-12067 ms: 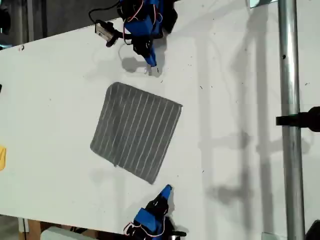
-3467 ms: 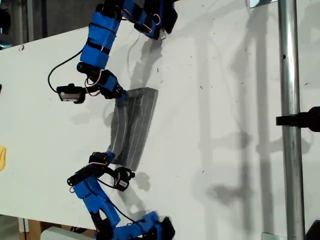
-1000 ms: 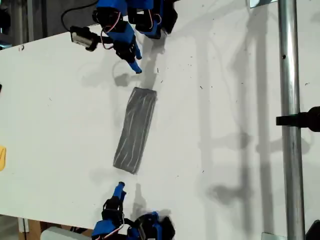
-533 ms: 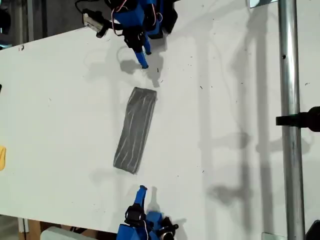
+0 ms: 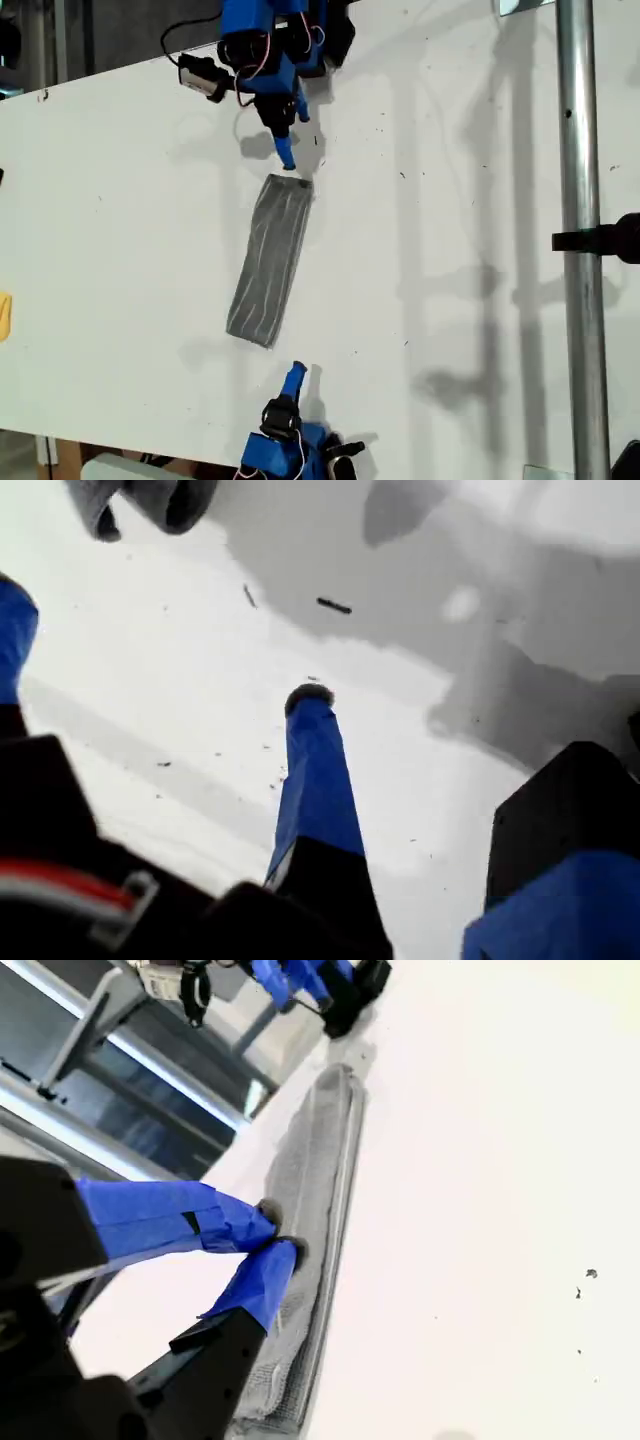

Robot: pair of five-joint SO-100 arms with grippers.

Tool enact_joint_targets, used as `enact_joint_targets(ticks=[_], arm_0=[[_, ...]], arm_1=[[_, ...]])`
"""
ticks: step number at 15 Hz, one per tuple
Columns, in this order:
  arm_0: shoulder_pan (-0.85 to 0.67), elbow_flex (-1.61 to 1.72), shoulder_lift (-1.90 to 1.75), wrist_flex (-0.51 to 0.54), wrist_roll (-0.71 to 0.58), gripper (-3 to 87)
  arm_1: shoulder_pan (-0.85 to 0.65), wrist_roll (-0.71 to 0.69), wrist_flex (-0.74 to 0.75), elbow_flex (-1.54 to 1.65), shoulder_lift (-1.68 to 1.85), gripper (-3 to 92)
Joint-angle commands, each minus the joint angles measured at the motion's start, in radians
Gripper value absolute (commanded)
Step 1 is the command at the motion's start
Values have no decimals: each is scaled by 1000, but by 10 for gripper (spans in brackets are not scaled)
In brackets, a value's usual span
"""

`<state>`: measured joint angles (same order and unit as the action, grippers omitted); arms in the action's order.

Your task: Grasp corners of a towel and fold twice.

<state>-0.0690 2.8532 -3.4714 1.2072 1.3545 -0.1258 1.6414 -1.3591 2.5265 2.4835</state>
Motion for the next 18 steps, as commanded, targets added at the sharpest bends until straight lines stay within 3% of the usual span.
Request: enact_joint_targets(ticks=[1, 6, 15, 18], arm_0=[[9, -23, -8, 21, 15, 10], [5, -41, -8, 75, 23, 9], [41, -44, -8, 95, 23, 2], [51, -46, -8, 95, 23, 2]], arm_1=[[-67, -49, 186, -97, -239, 475], [-167, -132, 379, -285, -603, 475], [-164, -121, 626, -437, -959, 421], [-249, -193, 695, -433, -960, 228]])
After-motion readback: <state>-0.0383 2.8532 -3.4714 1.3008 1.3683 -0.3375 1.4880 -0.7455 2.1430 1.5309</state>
